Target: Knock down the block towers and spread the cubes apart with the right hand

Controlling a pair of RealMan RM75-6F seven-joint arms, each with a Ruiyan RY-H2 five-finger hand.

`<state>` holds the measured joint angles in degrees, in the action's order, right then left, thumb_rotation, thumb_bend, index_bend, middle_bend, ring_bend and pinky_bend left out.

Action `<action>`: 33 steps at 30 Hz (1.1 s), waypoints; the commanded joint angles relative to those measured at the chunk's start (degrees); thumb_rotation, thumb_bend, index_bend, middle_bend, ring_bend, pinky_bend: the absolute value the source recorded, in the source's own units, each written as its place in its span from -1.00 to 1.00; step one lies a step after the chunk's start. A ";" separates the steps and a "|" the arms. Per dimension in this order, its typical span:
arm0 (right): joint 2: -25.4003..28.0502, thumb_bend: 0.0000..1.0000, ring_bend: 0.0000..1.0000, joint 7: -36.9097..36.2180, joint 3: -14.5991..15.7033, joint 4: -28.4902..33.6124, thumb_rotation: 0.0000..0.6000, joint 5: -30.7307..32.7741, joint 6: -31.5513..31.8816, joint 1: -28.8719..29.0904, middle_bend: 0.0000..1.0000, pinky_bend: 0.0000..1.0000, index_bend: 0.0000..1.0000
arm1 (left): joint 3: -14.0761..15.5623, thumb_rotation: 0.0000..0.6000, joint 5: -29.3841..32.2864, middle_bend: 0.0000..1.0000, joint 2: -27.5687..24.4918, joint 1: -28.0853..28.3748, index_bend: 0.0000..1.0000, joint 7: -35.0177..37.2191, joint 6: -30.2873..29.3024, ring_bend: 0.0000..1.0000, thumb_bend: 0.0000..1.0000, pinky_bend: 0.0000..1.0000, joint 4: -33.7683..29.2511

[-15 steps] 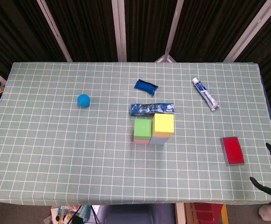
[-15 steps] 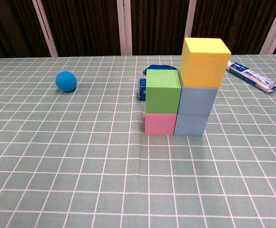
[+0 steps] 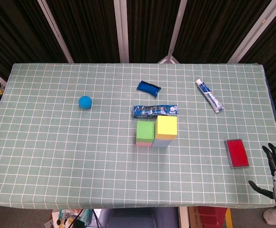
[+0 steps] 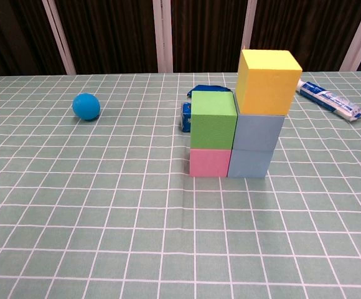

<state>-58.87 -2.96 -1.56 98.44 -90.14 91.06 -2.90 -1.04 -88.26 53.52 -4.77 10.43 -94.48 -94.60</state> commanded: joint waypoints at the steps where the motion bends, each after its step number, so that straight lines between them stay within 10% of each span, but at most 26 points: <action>1: 0.25 -0.82 -1.00 -1.14 0.11 -0.33 1.00 -0.22 -0.15 0.14 -0.98 -1.00 -1.00 | 0.28 1.00 0.06 -1.00 -0.34 0.07 -0.79 0.24 0.53 -1.00 -0.49 -1.00 -0.33; 8: -4.22 -0.82 -0.96 -3.15 -1.09 -2.82 1.00 0.74 -0.48 1.13 -0.98 -1.00 -1.00 | 0.18 1.00 0.26 -1.00 -0.90 -0.63 -0.79 2.43 -0.67 -1.00 -0.49 -1.00 -0.04; 19: -5.69 -0.82 -0.95 -33.59 -2.10 -5.21 1.00 4.06 -16.13 9.46 -0.98 -1.00 -1.00 | 0.75 1.00 -0.29 -1.00 -0.24 -0.62 -0.79 0.57 -0.17 -1.00 -0.49 -1.00 -0.65; 33: -14.45 -0.82 -0.95 -35.13 -4.67 -9.94 1.00 9.21 -24.55 15.61 -0.98 -1.00 -1.00 | 0.16 1.00 1.09 -1.00 -0.10 -0.33 -0.79 -0.15 0.48 -1.00 -0.49 -1.00 -1.15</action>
<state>-71.24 -39.50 -5.65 89.47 -81.73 67.28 11.54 -0.88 -87.21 53.41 -5.14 10.34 -94.05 -95.72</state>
